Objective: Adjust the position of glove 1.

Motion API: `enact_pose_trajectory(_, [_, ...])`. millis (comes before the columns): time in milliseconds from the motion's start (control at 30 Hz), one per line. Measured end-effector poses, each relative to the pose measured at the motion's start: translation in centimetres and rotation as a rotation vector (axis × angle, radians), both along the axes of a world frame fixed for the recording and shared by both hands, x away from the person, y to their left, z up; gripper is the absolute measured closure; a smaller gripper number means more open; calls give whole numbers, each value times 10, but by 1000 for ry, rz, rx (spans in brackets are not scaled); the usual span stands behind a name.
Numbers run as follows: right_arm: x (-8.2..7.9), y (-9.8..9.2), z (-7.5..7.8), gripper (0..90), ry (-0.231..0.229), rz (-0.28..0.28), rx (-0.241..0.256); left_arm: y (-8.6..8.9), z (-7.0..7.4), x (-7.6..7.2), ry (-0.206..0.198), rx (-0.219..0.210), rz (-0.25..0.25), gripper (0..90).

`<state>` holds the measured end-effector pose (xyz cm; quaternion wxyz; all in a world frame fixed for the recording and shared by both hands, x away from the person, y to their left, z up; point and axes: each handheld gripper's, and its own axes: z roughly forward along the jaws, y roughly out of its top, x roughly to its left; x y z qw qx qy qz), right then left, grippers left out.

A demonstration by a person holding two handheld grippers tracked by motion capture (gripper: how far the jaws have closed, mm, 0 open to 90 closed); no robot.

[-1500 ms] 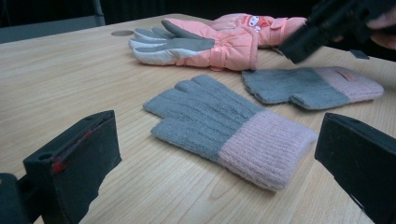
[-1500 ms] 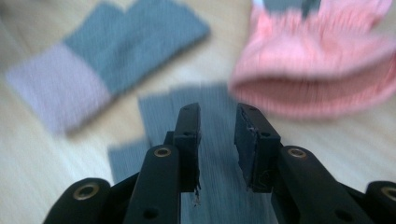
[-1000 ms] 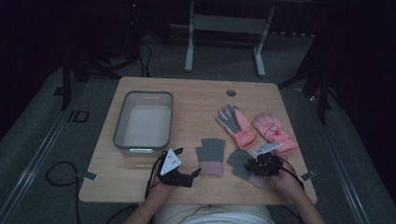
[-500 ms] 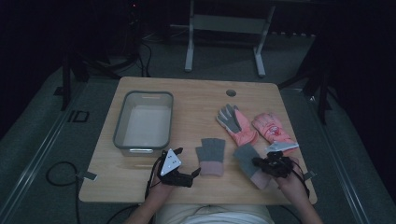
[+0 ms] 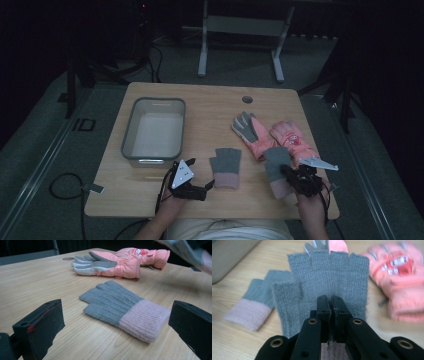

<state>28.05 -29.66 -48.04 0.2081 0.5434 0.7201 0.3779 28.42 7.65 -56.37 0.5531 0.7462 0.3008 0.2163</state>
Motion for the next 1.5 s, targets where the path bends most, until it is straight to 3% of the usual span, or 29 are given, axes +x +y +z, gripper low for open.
enact_pose_trajectory(67, [-4, -2, -10, 858, 31, -37, 20, 0, 0, 0, 0, 0, -1, 0])
enact_pose_trajectory(100, [-5, -2, -16, 858, 44, -49, -3, 0, 0, 0, 0, 0, -1, 0])
enact_pose_trajectory(233, [-4, -6, -32, 858, 86, -95, -8, 0, 0, 0, -1, 0, -1, 0])
enact_pose_trajectory(267, [0, -9, -42, 859, 106, -134, -1, 0, 0, 0, -1, 0, -1, 0])
enact_pose_trajectory(467, [11, -9, -62, 851, 129, -179, -14, 0, 0, -1, -1, -1, -5, 0])
enact_pose_trajectory(633, [11, -9, -66, 833, 121, -184, -14, 0, 0, -1, -1, -1, -7, 0])
enact_pose_trajectory(700, [11, -11, -63, 786, 129, -181, 1, 0, 0, 0, 1, -3, -7, 0])
enact_pose_trajectory(833, [11, -14, -54, 720, 103, -150, -8, 0, 0, -1, -1, -2, -6, 0])
enact_pose_trajectory(867, [11, -15, -50, 705, 92, -125, -4, -1, 0, -1, 0, -1, -6, 0])
enact_pose_trajectory(900, [14, -18, -45, 670, 57, -87, -34, -1, 0, -1, 0, -1, -6, 0])
enact_pose_trajectory(933, [17, -18, -43, 654, 55, -46, -47, 0, 0, 0, 1, 0, -6, 0])
enact_pose_trajectory(967, [17, -18, -43, 654, 55, -46, -47, 0, 0, 0, 1, 0, -7, 0])
enact_pose_trajectory(1000, [22, -20, -42, 647, 65, 23, -81, 0, 0, 0, 2, 0, -6, 0])
enact_pose_trajectory(1033, [22, -20, -42, 647, 65, 23, -81, 0, 0, 0, 3, 0, -6, 0])
enact_pose_trajectory(1067, [26, -20, -42, 641, 70, 118, -96, 0, 0, 0, 3, 0, -6, 0])
enact_pose_trajectory(1133, [30, -21, -42, 626, 83, 195, -125, 0, 0, 0, 3, 0, -6, 0])
enact_pose_trajectory(1167, [30, -21, -42, 626, 83, 195, -125, 0, 0, 0, 2, 1, -6, 0])
enact_pose_trajectory(1200, [31, -22, -42, 626, 81, 232, -136, -1, 0, 0, 2, 1, -6, 0])
enact_pose_trajectory(1233, [34, -23, -42, 626, 93, 282, -177, -1, 0, 0, 2, 1, -6, 0])
enact_pose_trajectory(1300, [35, -24, -43, 628, 94, 300, -190, -1, 0, 0, 2, 2, -6, 0])
enact_pose_trajectory(1333, [37, -27, -43, 632, 106, 322, -223, -1, 0, 0, 2, 1, -6, 0])
enact_pose_trajectory(1500, [39, -31, -43, 650, 125, 345, -235, -1, 0, 0, 3, 3, -6, 0])
